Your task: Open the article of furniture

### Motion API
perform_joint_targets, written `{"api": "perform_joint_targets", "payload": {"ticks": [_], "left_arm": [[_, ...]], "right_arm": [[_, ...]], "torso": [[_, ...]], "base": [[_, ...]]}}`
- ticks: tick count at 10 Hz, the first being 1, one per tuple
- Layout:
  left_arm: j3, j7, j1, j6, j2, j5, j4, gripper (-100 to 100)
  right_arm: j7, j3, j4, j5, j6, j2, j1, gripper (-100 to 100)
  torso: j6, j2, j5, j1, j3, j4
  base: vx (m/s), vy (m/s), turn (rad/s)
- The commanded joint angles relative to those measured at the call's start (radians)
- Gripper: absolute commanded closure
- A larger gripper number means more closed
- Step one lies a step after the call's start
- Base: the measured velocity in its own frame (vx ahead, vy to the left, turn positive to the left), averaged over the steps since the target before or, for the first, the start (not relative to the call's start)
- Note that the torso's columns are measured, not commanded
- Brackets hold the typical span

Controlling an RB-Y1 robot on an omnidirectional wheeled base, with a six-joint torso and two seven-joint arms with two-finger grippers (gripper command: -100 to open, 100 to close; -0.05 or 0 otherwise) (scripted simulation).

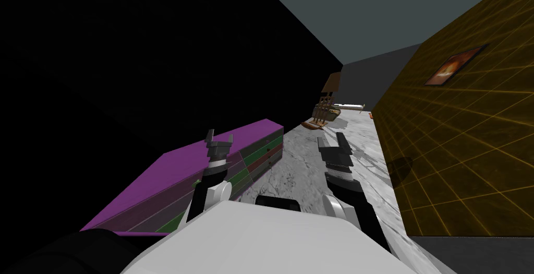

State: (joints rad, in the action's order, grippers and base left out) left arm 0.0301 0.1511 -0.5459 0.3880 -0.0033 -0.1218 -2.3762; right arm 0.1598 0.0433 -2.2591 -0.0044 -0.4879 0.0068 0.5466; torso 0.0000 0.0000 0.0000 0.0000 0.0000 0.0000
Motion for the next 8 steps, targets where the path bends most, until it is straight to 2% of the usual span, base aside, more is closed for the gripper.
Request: {"api": "perform_joint_targets", "payload": {"ticks": [1,8], "left_arm": [[0.000,0.000,0.000,0.000,0.000,0.000,0.000,0],[0.000,0.000,0.000,0.000,0.000,0.000,0.000,0]], "right_arm": [[0.000,0.000,0.000,0.000,0.000,0.000,0.000,0],[0.000,0.000,0.000,0.000,0.000,0.000,0.000,0]], "torso": [[0.000,0.040,0.000,0.000,-0.082,0.041],[0.000,0.544,0.000,0.000,-1.087,0.544]], "base": [[0.000,0.000,0.000],[0.000,0.000,0.000]]}}
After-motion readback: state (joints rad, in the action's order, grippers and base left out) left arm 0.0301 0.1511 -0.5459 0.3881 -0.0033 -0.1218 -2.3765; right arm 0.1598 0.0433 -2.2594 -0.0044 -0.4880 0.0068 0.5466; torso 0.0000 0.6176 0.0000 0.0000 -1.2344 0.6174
